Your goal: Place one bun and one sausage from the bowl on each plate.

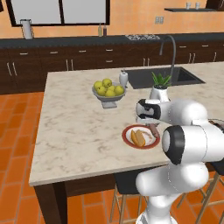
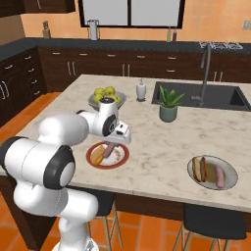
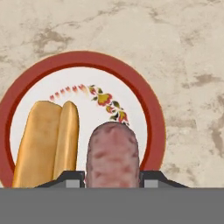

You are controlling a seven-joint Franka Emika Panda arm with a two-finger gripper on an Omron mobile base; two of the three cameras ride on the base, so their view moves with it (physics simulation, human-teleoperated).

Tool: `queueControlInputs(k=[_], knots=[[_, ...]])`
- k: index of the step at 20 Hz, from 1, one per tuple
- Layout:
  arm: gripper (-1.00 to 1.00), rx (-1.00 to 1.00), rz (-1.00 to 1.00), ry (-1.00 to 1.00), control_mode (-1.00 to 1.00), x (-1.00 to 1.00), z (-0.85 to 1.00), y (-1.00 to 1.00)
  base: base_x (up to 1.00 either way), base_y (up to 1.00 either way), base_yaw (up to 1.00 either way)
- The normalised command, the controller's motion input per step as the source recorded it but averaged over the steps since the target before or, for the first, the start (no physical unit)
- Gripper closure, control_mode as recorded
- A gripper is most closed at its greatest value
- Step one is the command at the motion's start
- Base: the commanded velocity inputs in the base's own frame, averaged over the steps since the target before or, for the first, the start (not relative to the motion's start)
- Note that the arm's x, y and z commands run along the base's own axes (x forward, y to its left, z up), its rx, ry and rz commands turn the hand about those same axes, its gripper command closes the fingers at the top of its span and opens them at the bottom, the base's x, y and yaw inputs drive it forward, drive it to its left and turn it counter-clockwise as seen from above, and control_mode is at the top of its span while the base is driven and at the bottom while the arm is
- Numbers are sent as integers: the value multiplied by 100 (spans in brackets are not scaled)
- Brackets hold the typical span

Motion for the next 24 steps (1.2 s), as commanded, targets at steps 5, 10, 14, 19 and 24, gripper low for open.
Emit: queueControlInputs(k=[5,10,14,19,24], knots=[[100,0,0,1,-100,0,-27,0,0,0,0],[100,0,0,0,-100,4,-22,0,0,0,0],[100,0,0,1,-100,9,-24,0,0,0,0],[100,0,0,0,-100,22,-21,0,0,0,0],[100,0,0,0,-100,42,-8,0,0,0,0]])
